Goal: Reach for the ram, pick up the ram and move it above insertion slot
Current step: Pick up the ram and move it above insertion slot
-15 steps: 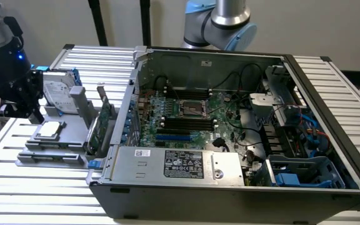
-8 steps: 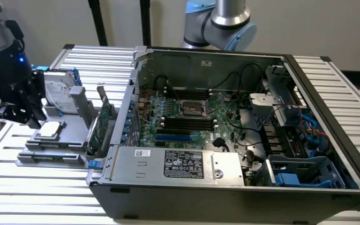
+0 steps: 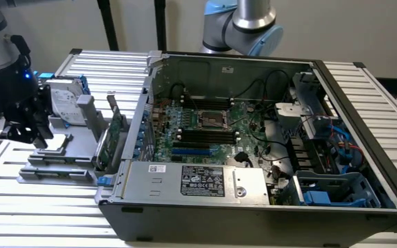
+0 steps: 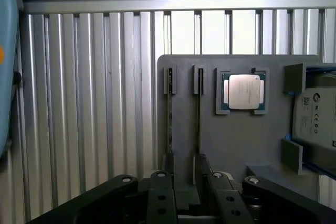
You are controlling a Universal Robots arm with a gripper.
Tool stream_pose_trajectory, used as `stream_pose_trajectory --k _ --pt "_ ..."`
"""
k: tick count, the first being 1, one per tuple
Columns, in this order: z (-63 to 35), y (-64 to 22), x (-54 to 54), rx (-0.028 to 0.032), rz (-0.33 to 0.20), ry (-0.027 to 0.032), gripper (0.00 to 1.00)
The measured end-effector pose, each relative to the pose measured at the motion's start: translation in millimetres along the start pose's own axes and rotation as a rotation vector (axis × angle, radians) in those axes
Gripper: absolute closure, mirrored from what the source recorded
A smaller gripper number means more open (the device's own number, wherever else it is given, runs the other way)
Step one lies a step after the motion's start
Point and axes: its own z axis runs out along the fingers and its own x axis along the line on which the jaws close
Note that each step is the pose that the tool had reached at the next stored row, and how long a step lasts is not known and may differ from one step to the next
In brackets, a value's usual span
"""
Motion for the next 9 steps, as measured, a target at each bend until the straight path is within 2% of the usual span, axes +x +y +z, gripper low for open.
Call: stream_pose_trajectory --k 9 --pt "16.6 -0.6 9.8 0.0001 0.0 -0.0001 0.69"
